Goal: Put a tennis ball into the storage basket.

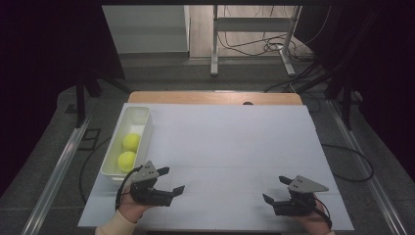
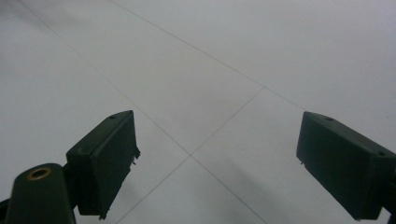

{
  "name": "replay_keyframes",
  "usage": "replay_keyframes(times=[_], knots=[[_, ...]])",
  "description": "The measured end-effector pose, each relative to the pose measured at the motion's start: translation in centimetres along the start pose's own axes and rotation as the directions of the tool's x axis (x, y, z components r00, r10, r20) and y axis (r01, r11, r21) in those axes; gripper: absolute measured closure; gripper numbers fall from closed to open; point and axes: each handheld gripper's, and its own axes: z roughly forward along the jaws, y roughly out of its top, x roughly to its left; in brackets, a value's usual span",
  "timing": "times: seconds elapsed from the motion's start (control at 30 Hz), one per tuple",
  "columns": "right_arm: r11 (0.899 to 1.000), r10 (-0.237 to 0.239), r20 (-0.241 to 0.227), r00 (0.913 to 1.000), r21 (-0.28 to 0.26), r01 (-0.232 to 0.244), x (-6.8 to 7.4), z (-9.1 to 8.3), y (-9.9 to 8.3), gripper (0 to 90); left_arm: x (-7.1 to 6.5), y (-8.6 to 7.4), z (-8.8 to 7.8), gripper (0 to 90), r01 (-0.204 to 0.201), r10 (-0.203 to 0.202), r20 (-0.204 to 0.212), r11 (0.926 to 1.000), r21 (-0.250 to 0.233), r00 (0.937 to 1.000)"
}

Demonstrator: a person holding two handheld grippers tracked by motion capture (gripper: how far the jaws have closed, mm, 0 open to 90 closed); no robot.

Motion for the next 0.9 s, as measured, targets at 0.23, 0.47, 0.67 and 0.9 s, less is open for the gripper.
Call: replay_keyframes(times=[0.23,0.47,0.67,0.9], knots=[[1.0,0.006,-0.019,0.9998,0.002,-0.006,0.4,0.1,0.0,12.6,0.5,-1.5,-0.6,13.5,0.01,-0.01,-0.042,0.9999,0.007,0.9991],[1.0,0.004,-0.025,0.9997,0.006,-0.004,0.4,0.2,0.0,12.7,0.8,-2.2,-0.5,13.6,0.02,-0.019,-0.041,0.9997,0.016,0.999],[1.0,0.0,-0.018,0.9998,0.009,0.0,0.3,0.2,0.0,12.6,0.9,-2.2,-0.5,13.6,0.018,-0.017,-0.047,0.9998,0.012,0.9987],[1.0,0.005,-0.015,0.9999,0.002,-0.005,0.2,0.2,0.1,12.7,1.1,-2.3,-0.3,13.7,0.017,-0.016,-0.053,0.9997,0.016,0.9985]])
